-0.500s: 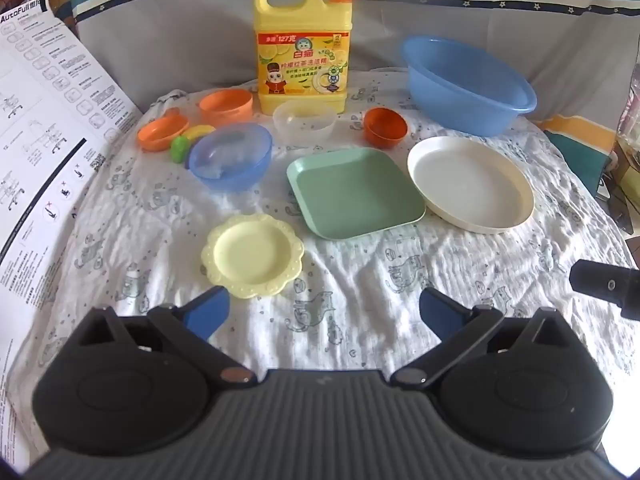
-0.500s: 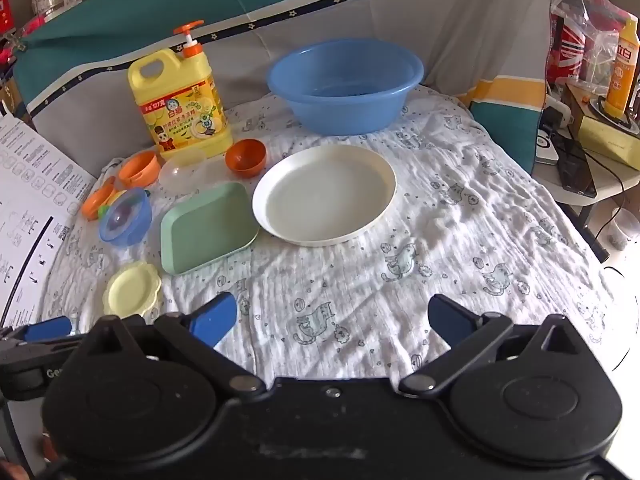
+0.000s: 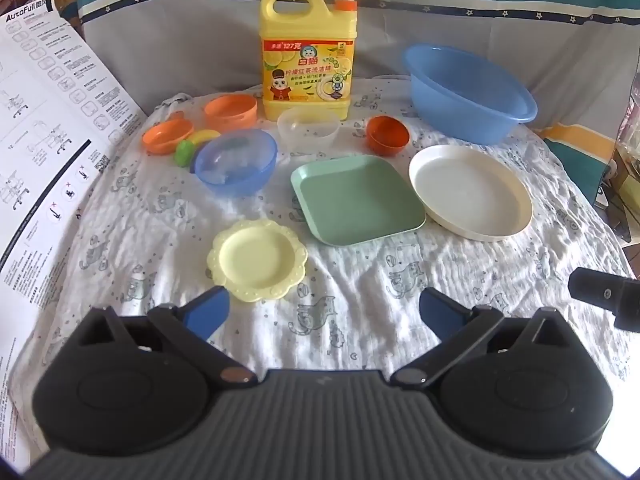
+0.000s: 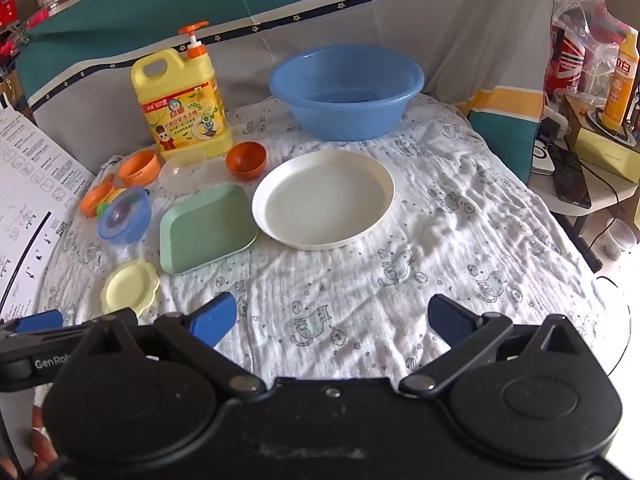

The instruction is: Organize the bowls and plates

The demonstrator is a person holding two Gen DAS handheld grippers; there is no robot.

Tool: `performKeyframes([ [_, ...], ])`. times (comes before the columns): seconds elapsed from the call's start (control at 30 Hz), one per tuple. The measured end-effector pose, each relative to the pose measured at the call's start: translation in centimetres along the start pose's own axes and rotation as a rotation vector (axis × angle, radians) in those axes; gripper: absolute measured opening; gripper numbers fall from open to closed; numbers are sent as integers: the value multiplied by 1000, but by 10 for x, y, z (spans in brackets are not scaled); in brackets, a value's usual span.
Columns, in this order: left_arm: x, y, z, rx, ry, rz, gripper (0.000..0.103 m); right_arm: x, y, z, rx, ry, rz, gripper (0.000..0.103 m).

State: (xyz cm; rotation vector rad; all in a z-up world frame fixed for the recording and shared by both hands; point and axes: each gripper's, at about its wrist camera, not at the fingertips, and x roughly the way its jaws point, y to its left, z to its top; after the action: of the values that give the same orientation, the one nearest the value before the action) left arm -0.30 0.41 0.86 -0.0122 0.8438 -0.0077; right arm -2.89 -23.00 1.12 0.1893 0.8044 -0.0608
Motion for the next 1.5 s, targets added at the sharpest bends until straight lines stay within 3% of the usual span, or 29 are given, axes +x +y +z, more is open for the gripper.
performKeyframes([
  [1.5, 6, 1, -3, 21, -4, 8, 103, 13, -1, -3, 12, 36, -16, 103],
])
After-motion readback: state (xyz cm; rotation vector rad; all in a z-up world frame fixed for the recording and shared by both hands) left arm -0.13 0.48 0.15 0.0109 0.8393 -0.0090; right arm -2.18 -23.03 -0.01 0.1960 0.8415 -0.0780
